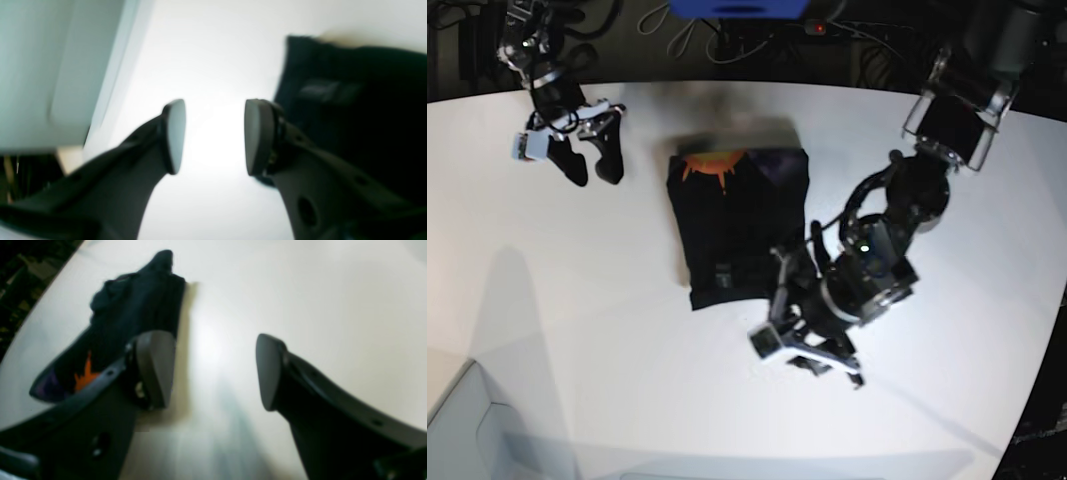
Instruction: Layout the t-shirt on the table in an organized manner, then fold the t-shirt properly
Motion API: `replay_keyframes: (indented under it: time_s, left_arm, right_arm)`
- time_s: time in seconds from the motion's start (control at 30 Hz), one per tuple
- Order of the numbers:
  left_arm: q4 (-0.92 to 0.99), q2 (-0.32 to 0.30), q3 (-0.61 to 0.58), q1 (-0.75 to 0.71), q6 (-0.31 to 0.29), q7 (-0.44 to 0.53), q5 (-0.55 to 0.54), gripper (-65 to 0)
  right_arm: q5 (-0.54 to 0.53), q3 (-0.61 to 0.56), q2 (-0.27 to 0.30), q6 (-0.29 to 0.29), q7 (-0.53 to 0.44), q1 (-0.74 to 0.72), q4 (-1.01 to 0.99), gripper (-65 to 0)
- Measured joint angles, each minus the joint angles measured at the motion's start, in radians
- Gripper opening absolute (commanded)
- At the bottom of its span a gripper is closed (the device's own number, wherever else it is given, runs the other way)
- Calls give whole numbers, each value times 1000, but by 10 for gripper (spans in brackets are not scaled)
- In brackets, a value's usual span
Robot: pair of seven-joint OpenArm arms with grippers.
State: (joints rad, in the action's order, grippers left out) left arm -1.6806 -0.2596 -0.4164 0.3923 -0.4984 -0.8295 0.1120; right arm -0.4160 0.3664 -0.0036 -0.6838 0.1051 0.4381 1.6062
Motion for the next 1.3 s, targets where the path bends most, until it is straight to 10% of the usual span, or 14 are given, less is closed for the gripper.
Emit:
replay_keyframes:
  time_s: [0.37, 0.9, 1.3]
  left_arm:
    - [-318, 35, 465, -531, 4, -36, 11, -650]
    - [-325, 203, 619, -1027, 3, -22, 3, -650]
    - [-305, 350, 777, -1239, 5, 180, 7, -650]
  right_arm:
    - [-5, 22, -5, -2, -11, 193, 125, -650]
    - [-8, 23, -13, -3, -18, 480, 132, -650]
    - [4, 18, 26, 0, -18, 478, -69, -650]
